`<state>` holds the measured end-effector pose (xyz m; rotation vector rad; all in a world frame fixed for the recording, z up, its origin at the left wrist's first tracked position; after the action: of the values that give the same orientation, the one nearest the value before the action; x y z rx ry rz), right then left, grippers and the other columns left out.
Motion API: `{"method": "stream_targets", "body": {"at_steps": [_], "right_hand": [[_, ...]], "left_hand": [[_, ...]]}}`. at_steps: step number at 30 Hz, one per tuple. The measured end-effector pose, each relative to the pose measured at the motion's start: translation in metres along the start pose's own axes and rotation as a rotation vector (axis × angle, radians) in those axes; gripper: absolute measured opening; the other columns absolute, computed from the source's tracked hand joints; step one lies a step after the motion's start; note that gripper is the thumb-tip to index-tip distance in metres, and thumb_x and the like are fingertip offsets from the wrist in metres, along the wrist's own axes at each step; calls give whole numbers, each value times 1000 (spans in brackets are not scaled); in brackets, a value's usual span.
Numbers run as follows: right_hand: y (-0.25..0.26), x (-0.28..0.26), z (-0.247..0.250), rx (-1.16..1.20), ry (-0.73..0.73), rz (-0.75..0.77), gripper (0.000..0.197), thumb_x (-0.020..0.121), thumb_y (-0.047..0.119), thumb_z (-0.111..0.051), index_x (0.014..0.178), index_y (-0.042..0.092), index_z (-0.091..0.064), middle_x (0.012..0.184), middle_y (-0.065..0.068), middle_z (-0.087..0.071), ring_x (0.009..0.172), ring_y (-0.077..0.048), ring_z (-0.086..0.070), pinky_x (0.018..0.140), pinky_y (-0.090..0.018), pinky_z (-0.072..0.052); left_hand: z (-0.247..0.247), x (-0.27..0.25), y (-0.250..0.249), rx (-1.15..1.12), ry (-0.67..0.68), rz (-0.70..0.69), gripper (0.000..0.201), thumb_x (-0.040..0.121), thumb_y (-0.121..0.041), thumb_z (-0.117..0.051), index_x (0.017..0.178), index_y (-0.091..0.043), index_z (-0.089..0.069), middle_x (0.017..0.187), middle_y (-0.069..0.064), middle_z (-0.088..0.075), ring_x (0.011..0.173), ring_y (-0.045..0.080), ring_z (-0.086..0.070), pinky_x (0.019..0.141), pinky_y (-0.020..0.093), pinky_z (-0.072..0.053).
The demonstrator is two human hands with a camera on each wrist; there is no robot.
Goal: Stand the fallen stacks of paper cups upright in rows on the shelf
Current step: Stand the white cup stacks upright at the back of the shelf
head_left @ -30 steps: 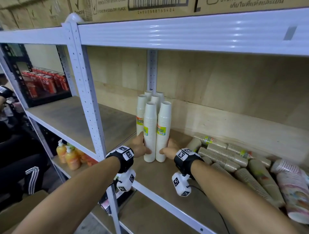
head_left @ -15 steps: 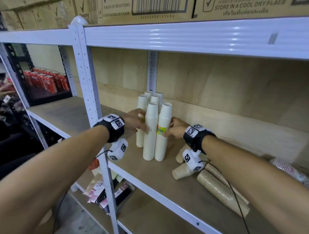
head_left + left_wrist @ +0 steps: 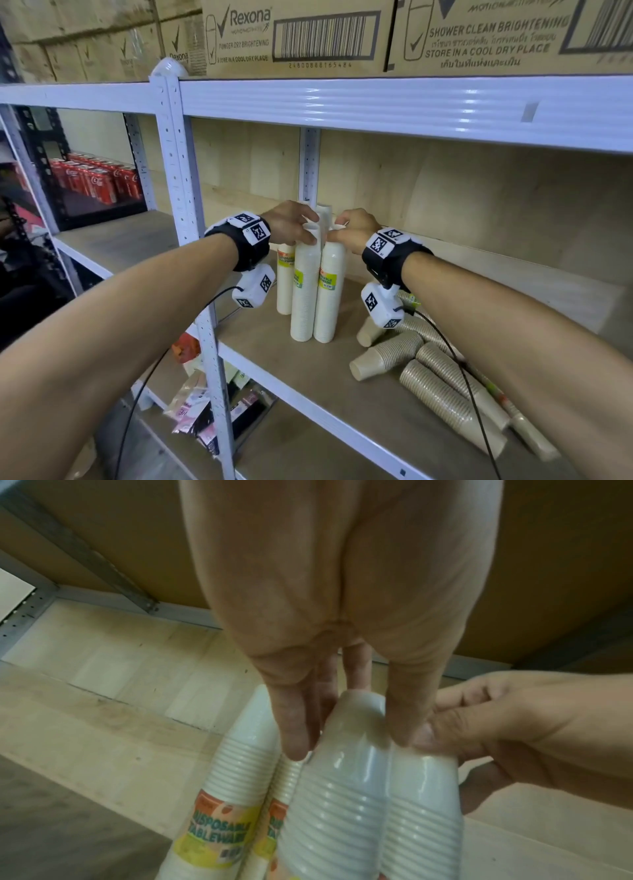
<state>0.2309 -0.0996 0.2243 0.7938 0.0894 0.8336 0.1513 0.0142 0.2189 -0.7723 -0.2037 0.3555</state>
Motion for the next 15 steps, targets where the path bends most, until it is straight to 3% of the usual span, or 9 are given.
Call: {"method": "stream_targets", "body": {"at_steps": [2, 4, 7, 10, 12, 15], "right_hand": [[2, -1, -1, 2, -9, 19, 30, 83, 25, -74, 110, 13, -66, 91, 4, -57, 85, -15, -54, 59, -22, -38], [1, 0, -2, 3, -6, 30, 25, 83, 24, -74, 105, 16, -67, 88, 5, -57, 84, -15, -55, 58, -21, -38], [1, 0, -3, 24, 12, 44, 18, 82, 22, -74, 99, 20, -68, 94, 2, -61, 91, -20, -61, 75, -30, -53], [-1, 3, -7, 21, 26, 42, 25, 80, 25, -75, 104, 19, -70, 100, -1, -64, 98, -24, -64, 86, -38, -56], [0, 4, -8, 15, 28, 44, 31, 79, 30, -76, 106, 19, -68, 103, 0, -63, 95, -21, -62, 79, -33, -53], [0, 6, -3, -46, -2, 52, 32, 78, 35, -76, 102, 18, -66, 96, 2, -60, 86, -17, -57, 70, -27, -45]], "left_hand": [[-3, 3, 0, 34, -14, -23, 50, 84, -7, -74, 131, -11, -58, 122, 9, -56, 99, 23, -59, 86, 37, -57], [-2, 4, 0, 45, -37, -36, 47, 83, -8, -74, 127, -9, -61, 120, 9, -58, 96, 24, -61, 83, 37, -58], [1, 5, 2, 29, -76, -29, 40, 80, -11, -79, 116, -8, -64, 109, 8, -61, 91, 26, -64, 80, 43, -60], [5, 5, 4, 18, -118, -13, 39, 77, -13, -83, 110, -8, -64, 95, 2, -58, 80, 22, -62, 72, 41, -61], [4, 4, 4, 9, -119, -12, 42, 77, -14, -83, 112, -11, -61, 93, 0, -56, 79, 21, -61, 70, 39, -60], [5, 4, 2, 51, -98, -38, 50, 78, -18, -81, 123, -16, -58, 109, 2, -57, 94, 22, -61, 78, 36, -58]]}}
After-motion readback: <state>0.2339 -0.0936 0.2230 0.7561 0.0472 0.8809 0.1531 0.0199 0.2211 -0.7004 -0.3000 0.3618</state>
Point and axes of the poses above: each hand's wrist, its own x-axis towards the middle knuckle, its own z-axis out of the back of the hand, y = z × x, the point moved 10 cm from there along x, towards the middle knuckle
